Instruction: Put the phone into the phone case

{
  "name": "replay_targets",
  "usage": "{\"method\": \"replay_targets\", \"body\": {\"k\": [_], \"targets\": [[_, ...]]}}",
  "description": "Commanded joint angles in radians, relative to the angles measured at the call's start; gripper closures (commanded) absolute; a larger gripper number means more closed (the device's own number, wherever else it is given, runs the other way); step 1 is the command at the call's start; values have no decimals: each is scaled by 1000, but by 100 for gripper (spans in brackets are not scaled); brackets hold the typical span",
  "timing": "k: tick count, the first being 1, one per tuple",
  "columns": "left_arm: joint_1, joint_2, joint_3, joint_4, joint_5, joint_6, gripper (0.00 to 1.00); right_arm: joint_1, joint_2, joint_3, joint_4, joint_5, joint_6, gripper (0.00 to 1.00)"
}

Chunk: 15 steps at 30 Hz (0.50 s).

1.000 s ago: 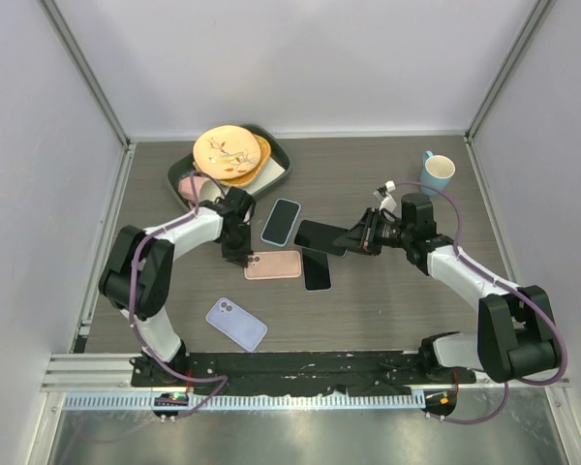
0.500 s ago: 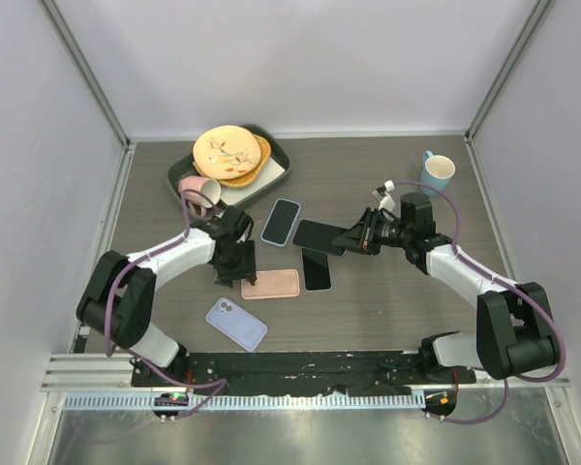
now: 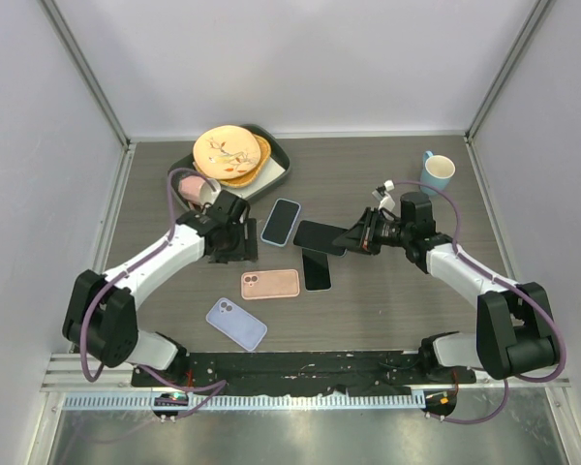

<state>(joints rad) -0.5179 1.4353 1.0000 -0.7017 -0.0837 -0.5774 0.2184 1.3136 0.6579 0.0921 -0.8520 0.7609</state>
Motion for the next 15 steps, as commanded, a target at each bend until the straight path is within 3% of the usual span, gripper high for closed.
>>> {"method": "replay_targets", "body": {"k": [1,8,15], "targets": [[1,-62,54,-19,-4,48,23,-4,1,81,-8,-45,-49,99],[50,-133,8,53,174,36,23,7,44,98,-5,-56,-35,99],[241,-220,-139,186,444,-27,23,68,88,141,-9,-51,-35,99]]}}
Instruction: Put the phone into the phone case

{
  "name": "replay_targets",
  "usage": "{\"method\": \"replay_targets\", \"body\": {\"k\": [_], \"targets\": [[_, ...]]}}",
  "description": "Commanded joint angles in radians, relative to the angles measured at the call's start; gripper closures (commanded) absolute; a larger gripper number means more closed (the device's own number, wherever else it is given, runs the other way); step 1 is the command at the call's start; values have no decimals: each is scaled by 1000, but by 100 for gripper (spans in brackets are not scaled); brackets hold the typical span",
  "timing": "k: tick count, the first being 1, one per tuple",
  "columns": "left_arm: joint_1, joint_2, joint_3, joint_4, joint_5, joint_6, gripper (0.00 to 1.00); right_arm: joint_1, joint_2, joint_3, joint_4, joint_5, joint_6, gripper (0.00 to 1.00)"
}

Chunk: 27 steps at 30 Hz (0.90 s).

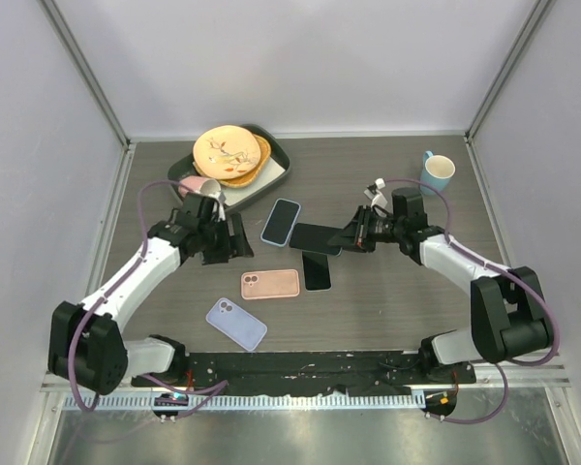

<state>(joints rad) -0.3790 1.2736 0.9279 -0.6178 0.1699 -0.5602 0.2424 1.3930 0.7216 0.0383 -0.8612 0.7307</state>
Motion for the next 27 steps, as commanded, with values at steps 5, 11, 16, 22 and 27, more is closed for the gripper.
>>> {"method": "replay_targets", "body": {"k": [5,11,16,22,27], "targets": [[250,-126,-149,185,410,-82,23,124,60,127,37,-12,-19,99],[455,-195,-251,347,640,-194,23,222,127,183,34,5,-27,99],[529,-283,-262,380,640,-216,23,239,173,225,26,-2,-33,99],[534,-257,-259,371,652,-211,23,242,207,271,-21,-15,-71,99],[534,-246,-262,382,677,-198,23,250,230,315,-96,-19,-128,99]]}}
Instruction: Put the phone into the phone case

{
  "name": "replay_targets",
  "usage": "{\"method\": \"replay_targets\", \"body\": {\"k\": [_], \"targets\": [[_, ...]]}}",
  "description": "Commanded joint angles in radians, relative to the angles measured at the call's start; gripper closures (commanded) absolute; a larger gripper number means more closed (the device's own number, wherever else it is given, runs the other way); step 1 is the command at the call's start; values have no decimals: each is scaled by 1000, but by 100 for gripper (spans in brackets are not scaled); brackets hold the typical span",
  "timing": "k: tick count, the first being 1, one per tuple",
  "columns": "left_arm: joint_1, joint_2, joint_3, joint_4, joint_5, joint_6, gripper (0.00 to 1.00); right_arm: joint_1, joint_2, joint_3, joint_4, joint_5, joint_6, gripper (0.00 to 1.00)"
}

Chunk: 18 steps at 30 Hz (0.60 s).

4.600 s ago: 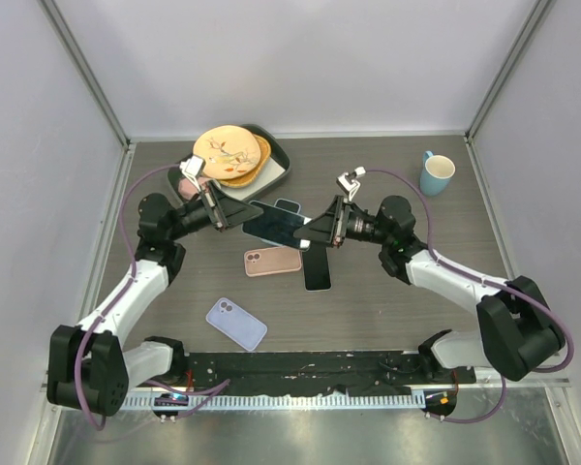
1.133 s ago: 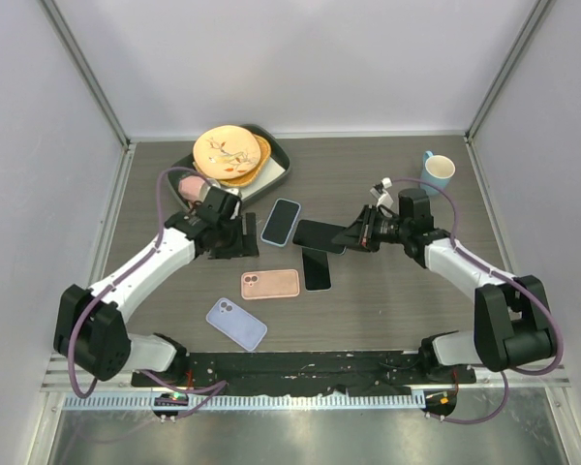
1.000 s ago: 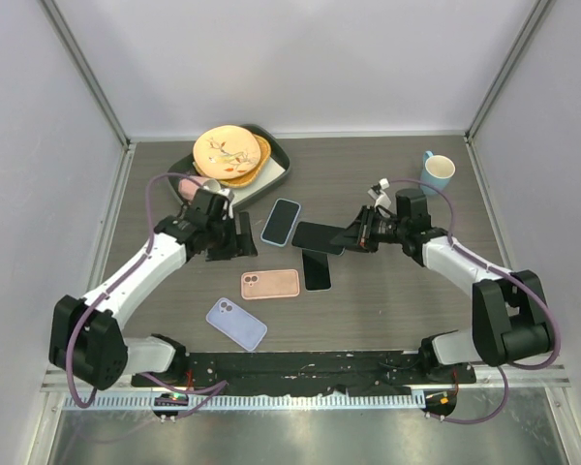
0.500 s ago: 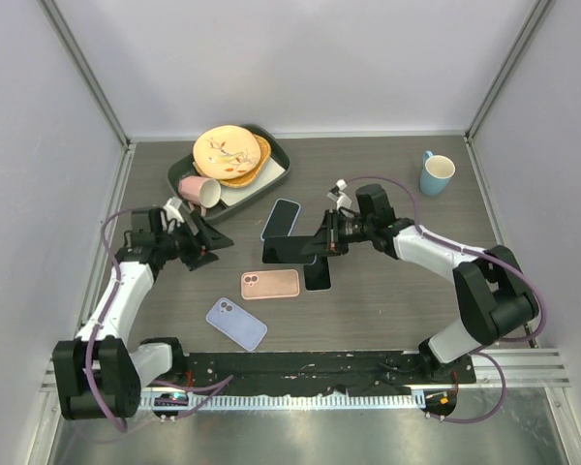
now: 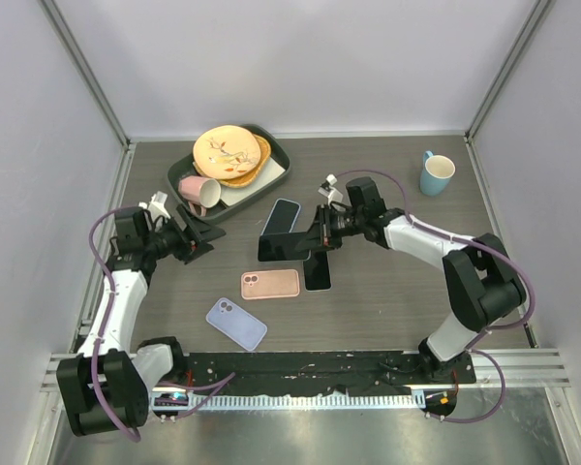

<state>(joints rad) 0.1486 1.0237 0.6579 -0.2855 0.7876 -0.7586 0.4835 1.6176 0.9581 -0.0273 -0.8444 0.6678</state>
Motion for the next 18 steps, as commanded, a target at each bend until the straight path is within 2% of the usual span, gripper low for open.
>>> {"method": "replay_targets", "body": {"k": [1,9,18], "targets": [[6,6,11,55,68,2,22,10,10,85,-63,-36,-79,99],[6,22,39,51,85,36,22,58,80,172,-186,-45,-162,99],[6,29,29,59,116,58,22,95,142,182,-111,-87,-80,99]]}}
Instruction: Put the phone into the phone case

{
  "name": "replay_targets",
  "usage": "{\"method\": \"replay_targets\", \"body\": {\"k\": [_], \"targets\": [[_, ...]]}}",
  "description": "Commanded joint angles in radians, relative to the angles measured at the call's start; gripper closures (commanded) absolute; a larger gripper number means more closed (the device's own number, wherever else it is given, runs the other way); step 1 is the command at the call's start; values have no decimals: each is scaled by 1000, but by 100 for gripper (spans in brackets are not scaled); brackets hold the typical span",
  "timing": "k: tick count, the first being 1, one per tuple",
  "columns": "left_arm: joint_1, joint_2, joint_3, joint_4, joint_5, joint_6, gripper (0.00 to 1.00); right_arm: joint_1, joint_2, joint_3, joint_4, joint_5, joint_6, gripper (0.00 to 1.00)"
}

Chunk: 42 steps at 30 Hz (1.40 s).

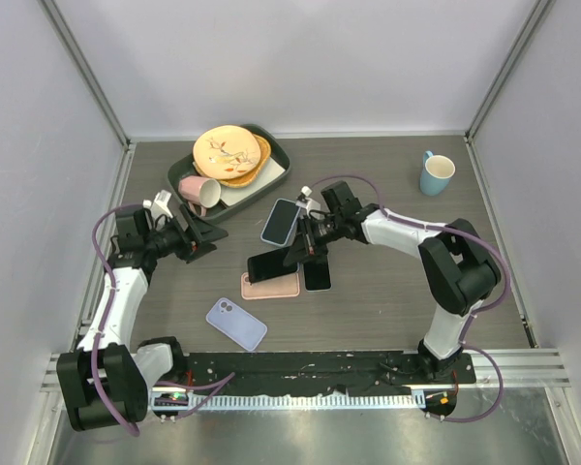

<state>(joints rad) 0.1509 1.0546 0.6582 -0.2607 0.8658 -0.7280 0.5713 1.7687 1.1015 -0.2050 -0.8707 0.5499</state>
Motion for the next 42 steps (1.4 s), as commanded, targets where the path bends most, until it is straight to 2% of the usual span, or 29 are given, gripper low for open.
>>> {"method": "replay_targets", "body": {"k": [1,12,20,37,42], "targets": [[4,-1,31,32,38,29,22,9,-8,37,67,-63,42,99],[3,18,3,75,44,9,22,62,-3,-60,183,-44,133,99],[4,8,-35,120,48,-24,22,78,14,-110,200,-4,125,99],[4,8,-72,140,56,-30,22,78,23,-104,319,-25,212,99],[4,5,-74,146,61,-34,21,78,21,-109,302,-17,206,99]]}}
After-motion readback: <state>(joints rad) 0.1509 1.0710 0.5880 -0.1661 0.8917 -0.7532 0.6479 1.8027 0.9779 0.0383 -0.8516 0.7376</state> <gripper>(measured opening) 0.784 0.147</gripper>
